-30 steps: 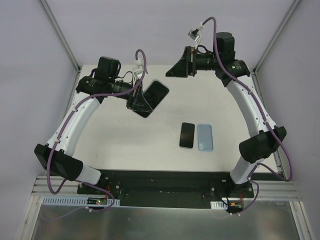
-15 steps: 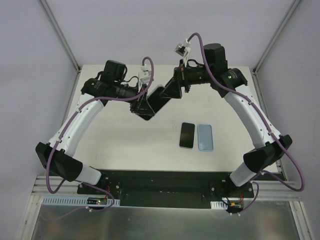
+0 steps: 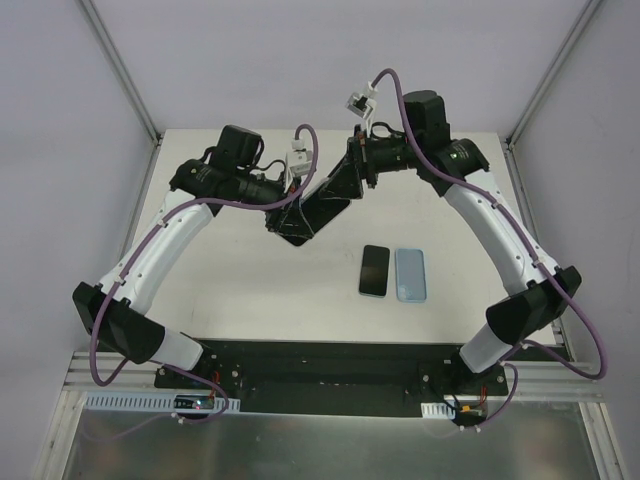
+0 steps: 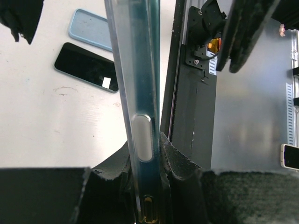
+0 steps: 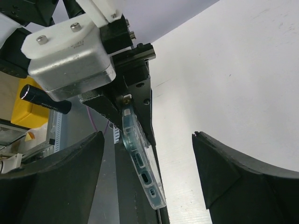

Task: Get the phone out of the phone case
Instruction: Remove the phone case from the phone.

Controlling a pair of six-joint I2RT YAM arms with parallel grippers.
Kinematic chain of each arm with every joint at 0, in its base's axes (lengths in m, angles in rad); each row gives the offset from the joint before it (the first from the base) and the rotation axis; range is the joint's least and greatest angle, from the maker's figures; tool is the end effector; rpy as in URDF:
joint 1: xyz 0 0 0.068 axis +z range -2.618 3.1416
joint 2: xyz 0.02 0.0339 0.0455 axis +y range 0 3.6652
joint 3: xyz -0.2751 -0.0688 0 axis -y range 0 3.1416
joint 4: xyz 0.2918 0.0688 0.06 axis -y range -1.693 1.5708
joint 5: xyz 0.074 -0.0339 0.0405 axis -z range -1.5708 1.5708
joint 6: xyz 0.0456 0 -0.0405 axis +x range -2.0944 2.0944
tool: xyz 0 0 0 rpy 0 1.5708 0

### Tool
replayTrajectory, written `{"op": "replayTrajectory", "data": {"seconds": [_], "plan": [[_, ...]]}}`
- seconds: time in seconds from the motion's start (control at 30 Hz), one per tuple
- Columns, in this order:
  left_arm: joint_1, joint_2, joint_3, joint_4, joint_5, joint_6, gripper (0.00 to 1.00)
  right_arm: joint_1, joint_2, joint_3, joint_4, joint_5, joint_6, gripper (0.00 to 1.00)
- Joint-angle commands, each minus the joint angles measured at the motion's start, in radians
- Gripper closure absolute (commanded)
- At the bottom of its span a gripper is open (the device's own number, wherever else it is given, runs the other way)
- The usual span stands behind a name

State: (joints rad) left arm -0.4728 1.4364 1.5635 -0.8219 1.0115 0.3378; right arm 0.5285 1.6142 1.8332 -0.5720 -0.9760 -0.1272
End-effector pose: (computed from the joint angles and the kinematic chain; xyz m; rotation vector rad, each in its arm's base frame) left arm 0.2855 -0.1894 0.4198 1.3042 1.6836 -1.2041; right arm 0.3239 0.2329 0.4759 -1.2220 1.5040 1.1979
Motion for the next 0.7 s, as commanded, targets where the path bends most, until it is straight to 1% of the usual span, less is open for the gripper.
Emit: {"op": "replayTrajectory", "data": {"seconds": [0.0,0.17,0.43,0.57,0.67], "plan": [[-0.021,-0.042,0.003,0.006,0.010,0.035,1.00,0.005,0.012,-0.009,0.064,-0.061,0.041,0.19],[-0.029,-0.044,-0.002,0.001,-0.002,0.044,1.00,0.004,0.019,-0.020,0.087,-0.078,0.066,0.28],[-0.038,-0.045,-0.003,-0.010,-0.028,0.059,1.00,-0.013,0.041,-0.031,0.133,-0.127,0.124,0.53],[-0.044,-0.048,-0.005,-0.020,-0.059,0.073,1.00,-0.038,0.053,-0.051,0.205,-0.180,0.254,0.60],[-0.050,-0.051,-0.006,-0.029,-0.083,0.095,1.00,-0.061,0.076,-0.072,0.308,-0.220,0.386,0.67]]}}
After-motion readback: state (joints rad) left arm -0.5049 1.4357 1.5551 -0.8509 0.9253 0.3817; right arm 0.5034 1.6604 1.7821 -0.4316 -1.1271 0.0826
